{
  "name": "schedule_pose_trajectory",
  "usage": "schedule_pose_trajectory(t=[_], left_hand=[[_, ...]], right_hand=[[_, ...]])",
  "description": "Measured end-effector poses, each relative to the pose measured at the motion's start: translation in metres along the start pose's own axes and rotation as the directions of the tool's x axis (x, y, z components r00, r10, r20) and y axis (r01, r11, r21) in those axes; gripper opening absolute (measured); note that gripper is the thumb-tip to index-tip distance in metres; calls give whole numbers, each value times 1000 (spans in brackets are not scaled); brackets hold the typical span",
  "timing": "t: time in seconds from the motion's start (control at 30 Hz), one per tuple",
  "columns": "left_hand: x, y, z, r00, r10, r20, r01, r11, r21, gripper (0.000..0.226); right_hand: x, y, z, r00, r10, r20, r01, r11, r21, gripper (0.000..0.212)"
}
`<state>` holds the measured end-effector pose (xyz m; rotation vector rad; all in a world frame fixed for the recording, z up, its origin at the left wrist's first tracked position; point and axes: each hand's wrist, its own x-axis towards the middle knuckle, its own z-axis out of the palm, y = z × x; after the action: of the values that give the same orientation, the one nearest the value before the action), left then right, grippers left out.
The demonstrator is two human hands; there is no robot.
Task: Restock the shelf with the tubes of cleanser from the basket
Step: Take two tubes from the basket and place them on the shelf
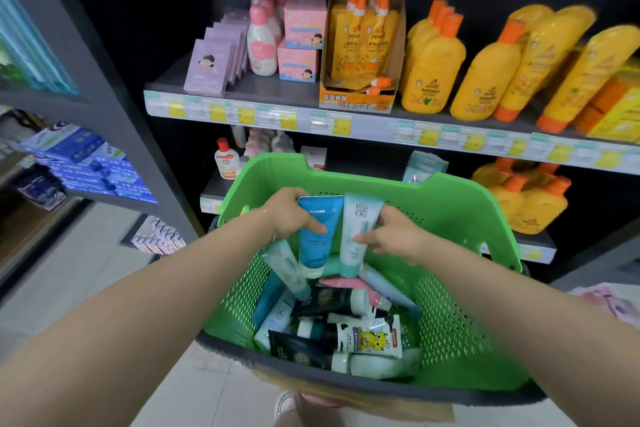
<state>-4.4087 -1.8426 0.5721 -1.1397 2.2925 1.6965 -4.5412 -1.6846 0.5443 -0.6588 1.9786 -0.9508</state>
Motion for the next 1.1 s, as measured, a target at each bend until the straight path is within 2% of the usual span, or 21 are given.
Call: schedule_pose_trajectory(t=[0.13,0.23,0.33,0.5,0.77,0.87,1.1], left_hand=[[-8,14,-6,997,69,-32,-73,988,-139,52],[-15,22,-10,981,174,-83,-187,963,-195,40],[-22,28,-15,946,286,-150,-313,927,-206,39],[-37,50,-25,887,387,-253,-447,858,-253,41],[-61,106,-43,806,504,-310,-582,771,-261,35],[-70,129,-48,785,517,-342,-607,752,-258,31],[-84,174,-66,714,545,-440,-682,684,-259,36]], right_hand=[[-8,-22,-21,997,-52,-48,52,999,-14,31],[-18,-36,-34,989,-129,-77,127,991,-30,32],[-30,-52,-46,974,-199,-113,200,980,-2,41],[-51,-82,-62,951,-260,-165,273,960,58,46],[-78,-133,-85,866,-423,-266,435,900,-16,52],[-88,-154,-93,830,-469,-303,482,875,-33,47],[-112,-191,-115,774,-516,-366,522,848,-90,44]])
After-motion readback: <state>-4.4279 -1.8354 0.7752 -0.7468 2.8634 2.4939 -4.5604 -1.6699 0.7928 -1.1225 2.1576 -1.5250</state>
